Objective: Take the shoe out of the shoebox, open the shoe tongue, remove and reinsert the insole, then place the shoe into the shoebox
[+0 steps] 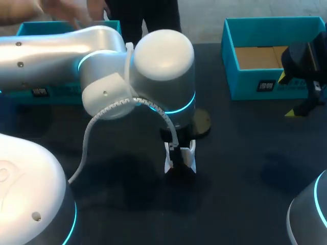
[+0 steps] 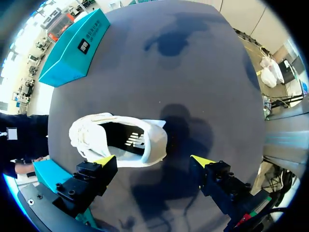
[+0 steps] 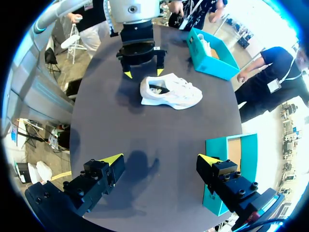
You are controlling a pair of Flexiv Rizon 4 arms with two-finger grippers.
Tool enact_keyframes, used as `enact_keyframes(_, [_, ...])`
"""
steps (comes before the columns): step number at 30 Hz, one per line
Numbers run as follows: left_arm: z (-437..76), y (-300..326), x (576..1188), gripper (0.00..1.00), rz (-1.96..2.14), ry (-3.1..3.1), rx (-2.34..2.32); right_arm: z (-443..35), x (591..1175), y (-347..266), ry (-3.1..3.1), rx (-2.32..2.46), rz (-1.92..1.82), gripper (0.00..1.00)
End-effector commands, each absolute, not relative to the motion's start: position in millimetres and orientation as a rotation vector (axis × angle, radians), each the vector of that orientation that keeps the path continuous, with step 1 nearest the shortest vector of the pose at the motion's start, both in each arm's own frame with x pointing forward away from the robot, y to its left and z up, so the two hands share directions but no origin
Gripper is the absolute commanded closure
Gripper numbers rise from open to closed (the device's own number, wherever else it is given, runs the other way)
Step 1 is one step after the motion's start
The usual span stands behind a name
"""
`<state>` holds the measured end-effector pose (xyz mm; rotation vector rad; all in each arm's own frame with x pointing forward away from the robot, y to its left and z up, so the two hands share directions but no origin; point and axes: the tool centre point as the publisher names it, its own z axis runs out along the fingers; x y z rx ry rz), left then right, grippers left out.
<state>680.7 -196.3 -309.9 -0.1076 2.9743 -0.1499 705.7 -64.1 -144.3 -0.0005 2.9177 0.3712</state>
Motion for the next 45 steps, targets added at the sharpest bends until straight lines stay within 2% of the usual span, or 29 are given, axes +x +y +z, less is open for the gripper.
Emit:
enact_keyframes(1, [-322.3,-199.6,685.0,0.00,-0.148,2.975,-0.126,-145.2,708.3,-63.0,2.922,0.000,0.367,0.00])
enact_keyframes(31, [-382.7,-213.6,690.6,0.01,-0.037,3.088,-0.074,-145.2,708.3,-63.0,2.922,0.000,0.367,0.00])
enact_keyframes(37, [-386.6,-209.5,690.6,0.20,-0.012,3.092,-0.032,-145.2,708.3,-63.0,2.922,0.000,0.367,0.00])
enact_keyframes(38, [-387.8,-209.0,690.5,0.27,-0.007,3.095,-0.028,-145.2,708.3,-63.0,2.922,0.000,0.367,0.00])
enact_keyframes(40, [-389.6,-208.7,690.2,0.31,0.003,3.098,-0.021,-145.2,708.3,-63.0,2.922,0.000,0.367,0.00])
enact_keyframes(41, [-390.5,-208.5,689.7,0.37,0.006,3.100,-0.017,-145.2,708.3,-63.0,2.922,0.000,0.367,0.00])
enact_keyframes(42, [-391.1,-208.5,689.4,0.47,0.007,3.103,-0.015,-145.2,708.3,-63.0,2.922,0.000,0.367,0.00])
enact_keyframes(45, [-391.9,-208.4,688.0,0.58,0.011,3.107,-0.011,-145.2,708.3,-63.0,2.922,0.000,0.367,0.00])
